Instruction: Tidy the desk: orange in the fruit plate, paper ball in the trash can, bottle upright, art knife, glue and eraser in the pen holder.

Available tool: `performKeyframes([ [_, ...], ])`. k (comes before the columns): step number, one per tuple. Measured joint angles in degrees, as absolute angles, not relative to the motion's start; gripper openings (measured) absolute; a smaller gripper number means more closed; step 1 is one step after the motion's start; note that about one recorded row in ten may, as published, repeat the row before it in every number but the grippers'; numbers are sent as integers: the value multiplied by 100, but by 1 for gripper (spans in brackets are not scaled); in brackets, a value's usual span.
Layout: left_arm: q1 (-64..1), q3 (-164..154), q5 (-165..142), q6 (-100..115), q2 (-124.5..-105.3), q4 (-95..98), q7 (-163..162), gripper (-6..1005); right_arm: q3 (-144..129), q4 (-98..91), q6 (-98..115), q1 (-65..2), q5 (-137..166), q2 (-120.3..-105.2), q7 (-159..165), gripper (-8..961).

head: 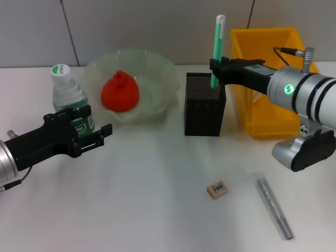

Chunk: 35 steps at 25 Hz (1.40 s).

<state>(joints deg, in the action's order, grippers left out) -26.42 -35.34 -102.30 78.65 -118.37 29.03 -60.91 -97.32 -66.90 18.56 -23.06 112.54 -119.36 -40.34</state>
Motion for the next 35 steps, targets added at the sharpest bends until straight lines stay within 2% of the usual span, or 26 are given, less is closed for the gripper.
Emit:
performKeyframes([
  [10, -2641, -3533, -10199, 7855, -11841, 2913, -6083, 786, -10327, -6559, 1048, -2200, 11242, -11940, -3948, 236],
  [15, -2644, -3527, -10130, 7846, -11839, 2902, -6042, 786, -10303, -6604, 990, -2198, 11241, -11938, -3565, 406],
  [19, -2643, -3523, -10094, 7849, -11842, 2887, -6028, 786, -10268, -6841, 985, -2173, 11240, -11938, -2802, 585],
  [29, -2599, -3594, -9925, 7916, -11831, 2517, -5839, 786, -10279, -7874, 625, -1912, 11231, -11953, 1442, 584],
  [35, -2405, -3827, -9964, 8296, -11803, 2534, -5823, 786, -10153, -8214, 565, -1976, 11188, -11930, 5472, 584],
])
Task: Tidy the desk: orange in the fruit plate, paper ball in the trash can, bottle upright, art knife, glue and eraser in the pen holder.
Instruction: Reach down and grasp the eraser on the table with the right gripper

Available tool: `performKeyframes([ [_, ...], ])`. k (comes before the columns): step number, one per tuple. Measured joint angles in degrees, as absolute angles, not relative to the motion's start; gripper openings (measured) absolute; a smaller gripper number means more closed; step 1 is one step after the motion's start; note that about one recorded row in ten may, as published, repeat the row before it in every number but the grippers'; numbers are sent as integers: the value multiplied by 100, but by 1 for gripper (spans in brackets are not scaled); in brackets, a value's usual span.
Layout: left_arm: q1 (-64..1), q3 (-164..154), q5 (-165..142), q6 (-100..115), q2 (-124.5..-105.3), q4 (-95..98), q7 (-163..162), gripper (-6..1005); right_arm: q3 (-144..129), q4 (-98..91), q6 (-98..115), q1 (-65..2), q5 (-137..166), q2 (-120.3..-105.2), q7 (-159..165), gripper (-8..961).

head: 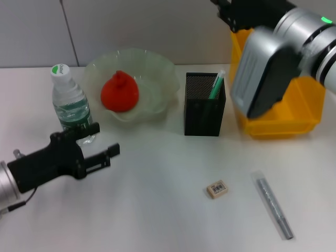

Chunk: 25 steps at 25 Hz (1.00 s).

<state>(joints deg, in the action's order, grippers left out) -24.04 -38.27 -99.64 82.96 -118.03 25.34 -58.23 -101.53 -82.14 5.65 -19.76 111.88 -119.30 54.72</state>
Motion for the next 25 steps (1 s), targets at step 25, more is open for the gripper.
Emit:
performKeyframes([
  [25, -2263, -4064, -9983, 9417, -11570, 2582, -6559, 786, -5742, -5053, 8911, -4313, 8943, -10723, 11296, 585],
])
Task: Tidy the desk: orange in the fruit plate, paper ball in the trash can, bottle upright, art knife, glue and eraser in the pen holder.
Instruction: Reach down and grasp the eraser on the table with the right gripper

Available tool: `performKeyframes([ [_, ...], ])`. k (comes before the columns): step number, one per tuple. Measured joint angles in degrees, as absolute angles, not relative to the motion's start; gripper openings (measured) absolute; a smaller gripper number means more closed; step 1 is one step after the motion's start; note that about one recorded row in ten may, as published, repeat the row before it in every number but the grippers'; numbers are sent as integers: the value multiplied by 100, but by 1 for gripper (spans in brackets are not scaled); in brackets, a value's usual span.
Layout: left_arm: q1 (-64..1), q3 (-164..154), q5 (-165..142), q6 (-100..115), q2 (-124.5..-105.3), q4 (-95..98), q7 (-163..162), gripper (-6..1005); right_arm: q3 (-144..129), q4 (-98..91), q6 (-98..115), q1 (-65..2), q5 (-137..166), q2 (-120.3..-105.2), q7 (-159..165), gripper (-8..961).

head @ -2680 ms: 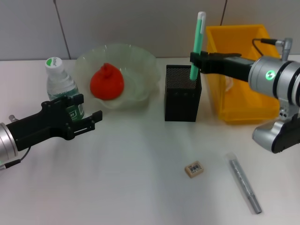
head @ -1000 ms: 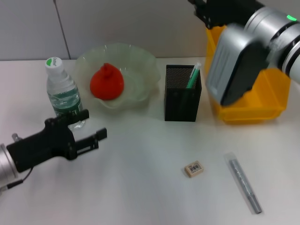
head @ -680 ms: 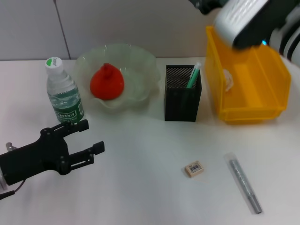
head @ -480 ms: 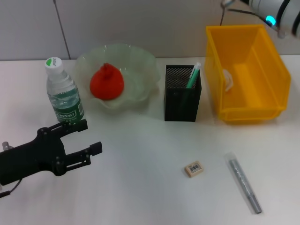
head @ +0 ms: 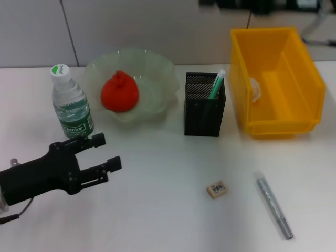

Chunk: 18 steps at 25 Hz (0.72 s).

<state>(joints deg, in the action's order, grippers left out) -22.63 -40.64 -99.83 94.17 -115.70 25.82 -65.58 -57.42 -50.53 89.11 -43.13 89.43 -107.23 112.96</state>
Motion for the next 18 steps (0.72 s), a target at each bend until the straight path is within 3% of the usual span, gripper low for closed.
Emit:
performKeyframes([
  [3, -2295, -4099, -10006, 9420, -11600, 2561, -6609, 786, -5749, -5000, 9474, -4431, 9530, -10588, 11304, 585],
  [6, -2303, -4102, -10081, 9415, -11602, 2549, -6709, 786, -5746, -5203, 10073, -4626, 10891, -10645, 11240, 585],
  [9, -2303, -4104, -10203, 9386, -11585, 2549, -6848, 786, -5744, -5265, 10350, -4849, 12023, -10857, 11056, 586],
  [10, -2299, -4104, -10254, 9381, -11573, 2543, -6891, 786, -5757, -5249, 10428, -5002, 12610, -11045, 10937, 586],
  [11, -2299, -4104, -10254, 9381, -11573, 2543, -6891, 786, -5757, -5249, 10428, -5002, 12610, -11045, 10937, 586],
  [12, -2290, -4105, -10270, 9381, -11570, 2540, -6901, 786, -5814, -5306, 10344, -5123, 13162, -11279, 10819, 586],
  [13, -2278, -4105, -10276, 9391, -11568, 2537, -6909, 786, -5814, -5306, 10344, -5123, 13162, -11279, 10819, 586],
  [15, -2250, -4105, -10279, 9417, -11562, 2534, -6932, 786, -5988, -5385, 10119, -5297, 13894, -11552, 10600, 586],
  [18, -2235, -4107, -10289, 9421, -11561, 2533, -6946, 786, -6170, -5358, 9947, -5389, 14157, -11655, 10380, 586],
])
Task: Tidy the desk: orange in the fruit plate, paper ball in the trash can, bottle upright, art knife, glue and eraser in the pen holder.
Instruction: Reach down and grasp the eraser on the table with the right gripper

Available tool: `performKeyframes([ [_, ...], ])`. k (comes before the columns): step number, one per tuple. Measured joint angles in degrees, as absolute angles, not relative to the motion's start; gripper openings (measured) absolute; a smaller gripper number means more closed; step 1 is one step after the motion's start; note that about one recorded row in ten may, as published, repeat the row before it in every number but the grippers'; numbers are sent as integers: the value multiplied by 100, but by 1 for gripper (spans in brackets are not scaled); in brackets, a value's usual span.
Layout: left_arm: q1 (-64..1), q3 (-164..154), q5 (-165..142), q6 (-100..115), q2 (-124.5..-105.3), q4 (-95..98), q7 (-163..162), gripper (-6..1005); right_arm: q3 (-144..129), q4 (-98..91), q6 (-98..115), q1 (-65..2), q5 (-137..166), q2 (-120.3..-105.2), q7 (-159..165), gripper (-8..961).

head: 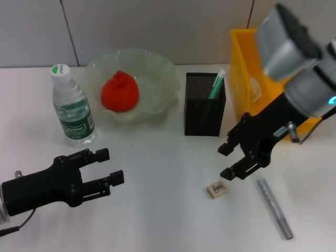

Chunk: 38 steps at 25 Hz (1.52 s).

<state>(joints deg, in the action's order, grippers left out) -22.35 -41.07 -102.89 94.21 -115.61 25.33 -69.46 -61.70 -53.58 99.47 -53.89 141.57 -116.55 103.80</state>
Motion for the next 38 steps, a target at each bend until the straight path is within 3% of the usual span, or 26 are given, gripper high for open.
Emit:
performKeyframes([
  [12, -2202, -4113, -10439, 9325, -11588, 2531, -6983, 786, -7313, -4532, 8727, -5719, 14495, -11903, 9622, 584],
  [38, -2155, -4091, -10504, 9169, -11602, 2531, -6988, 786, -8070, -3688, 7811, -5849, 14275, -11979, 9177, 562],
])
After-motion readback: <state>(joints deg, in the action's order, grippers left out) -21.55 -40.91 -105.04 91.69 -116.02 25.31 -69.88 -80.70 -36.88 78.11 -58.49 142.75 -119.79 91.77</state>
